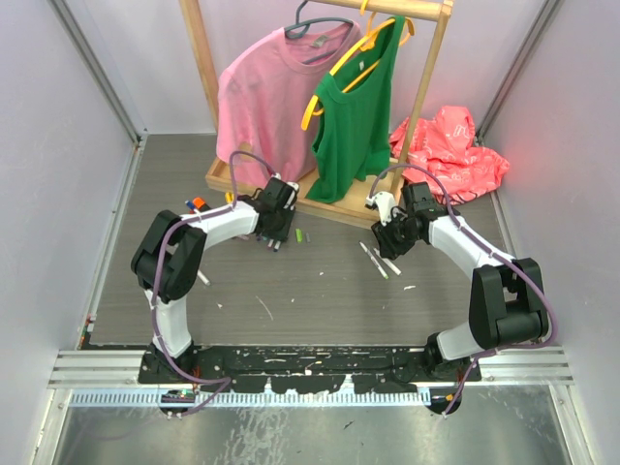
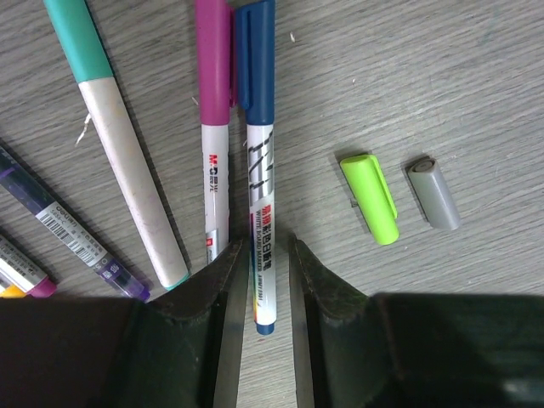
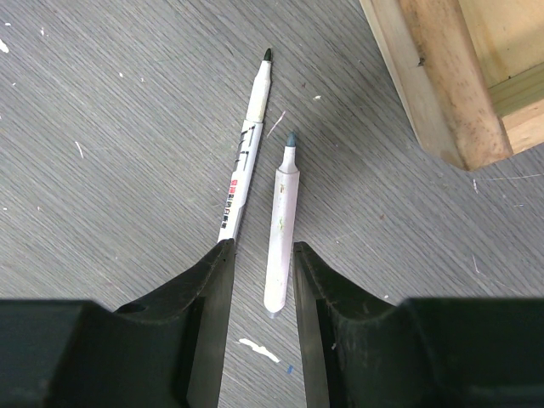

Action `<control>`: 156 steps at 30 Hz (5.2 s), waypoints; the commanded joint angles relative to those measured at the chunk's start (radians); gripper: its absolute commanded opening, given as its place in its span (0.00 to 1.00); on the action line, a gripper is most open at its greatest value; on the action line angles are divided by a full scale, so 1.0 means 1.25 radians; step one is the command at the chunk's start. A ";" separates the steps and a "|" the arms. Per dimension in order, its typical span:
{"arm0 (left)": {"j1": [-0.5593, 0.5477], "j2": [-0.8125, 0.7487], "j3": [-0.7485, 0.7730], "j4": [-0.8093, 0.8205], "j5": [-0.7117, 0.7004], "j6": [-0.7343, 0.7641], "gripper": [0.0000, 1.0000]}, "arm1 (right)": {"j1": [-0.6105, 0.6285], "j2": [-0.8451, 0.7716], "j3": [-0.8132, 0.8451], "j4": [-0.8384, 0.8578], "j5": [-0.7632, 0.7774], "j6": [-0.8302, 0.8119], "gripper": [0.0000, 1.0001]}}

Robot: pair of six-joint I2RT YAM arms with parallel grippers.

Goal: Open the pen caps
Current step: Pick up the pen from the center of the board, then open the pen cap from the pen.

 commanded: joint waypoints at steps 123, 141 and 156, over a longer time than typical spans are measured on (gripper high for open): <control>-0.313 -0.593 -0.599 1.007 0.150 -0.331 0.95 | 0.032 -0.260 -0.186 0.566 -0.718 0.494 0.01; -0.156 -0.258 -0.477 1.364 0.385 -0.689 0.70 | 0.033 -0.248 -0.189 0.534 -0.769 0.447 0.01; -0.158 -0.204 -0.484 1.387 0.370 -0.673 0.40 | 0.033 -0.232 -0.185 0.519 -0.758 0.444 0.01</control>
